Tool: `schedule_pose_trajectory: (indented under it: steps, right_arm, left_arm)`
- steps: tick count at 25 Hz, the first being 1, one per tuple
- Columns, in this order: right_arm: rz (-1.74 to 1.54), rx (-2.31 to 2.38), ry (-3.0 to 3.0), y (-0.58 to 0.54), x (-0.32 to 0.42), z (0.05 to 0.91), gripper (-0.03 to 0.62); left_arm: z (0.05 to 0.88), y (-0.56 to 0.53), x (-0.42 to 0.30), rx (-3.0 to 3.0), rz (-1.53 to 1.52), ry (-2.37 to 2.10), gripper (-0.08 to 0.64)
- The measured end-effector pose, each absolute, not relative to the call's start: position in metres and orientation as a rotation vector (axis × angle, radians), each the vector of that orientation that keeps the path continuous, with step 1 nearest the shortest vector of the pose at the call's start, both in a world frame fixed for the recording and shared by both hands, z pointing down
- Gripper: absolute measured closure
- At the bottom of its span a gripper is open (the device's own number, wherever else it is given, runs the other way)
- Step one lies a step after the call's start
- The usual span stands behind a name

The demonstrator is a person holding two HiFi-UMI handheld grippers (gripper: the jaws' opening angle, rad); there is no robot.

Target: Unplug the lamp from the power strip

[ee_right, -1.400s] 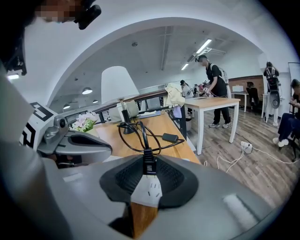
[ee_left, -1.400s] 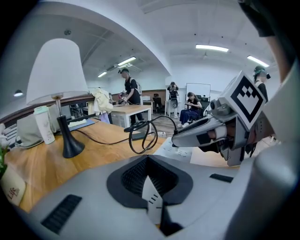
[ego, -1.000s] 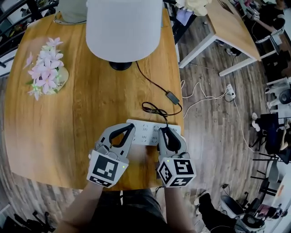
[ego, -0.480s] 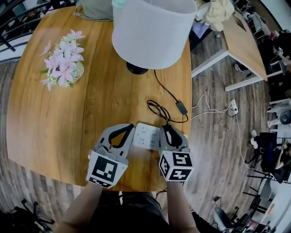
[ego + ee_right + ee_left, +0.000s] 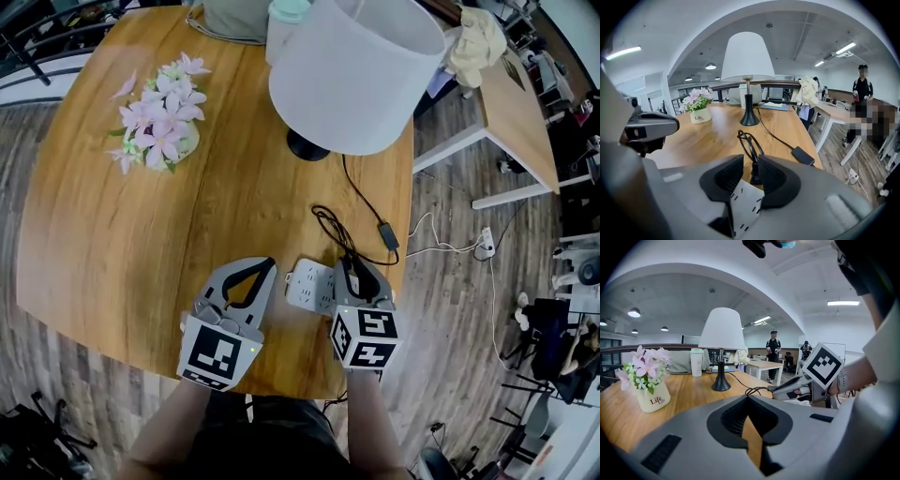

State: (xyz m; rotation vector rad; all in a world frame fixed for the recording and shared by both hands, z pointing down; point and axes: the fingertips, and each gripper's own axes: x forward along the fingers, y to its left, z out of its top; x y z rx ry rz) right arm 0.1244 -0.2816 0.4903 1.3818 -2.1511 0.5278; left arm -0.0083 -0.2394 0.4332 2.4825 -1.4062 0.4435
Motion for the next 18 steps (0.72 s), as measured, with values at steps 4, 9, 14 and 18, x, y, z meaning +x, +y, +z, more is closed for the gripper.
schedule_pose_trajectory:
  steps: [4,9,14,18]
  right_arm:
    - [0.511,1.381,-2.168,-0.28,0.119,0.486,0.483]
    - [0.5,1.396,-2.201,-0.275,0.118,0.477,0.483]
    - [0.477,1.46,-2.292,-0.267,0.12,0.457,0.486]
    - [0.439,1.543,-2.335,-0.259,0.129,0.435,0.534]
  left_arm:
    - [0.431,-0.235,-0.013,2.471,0.438,-1.425,0.565]
    - [0.426,-0.23,-0.012,2.468,0.428,-1.419,0.565]
    - [0.422,-0.224,0.0,2.523,0.428,-1.36,0.565]
    - [0.415,-0.225,0.009,2.562,0.409,-1.33,0.565]
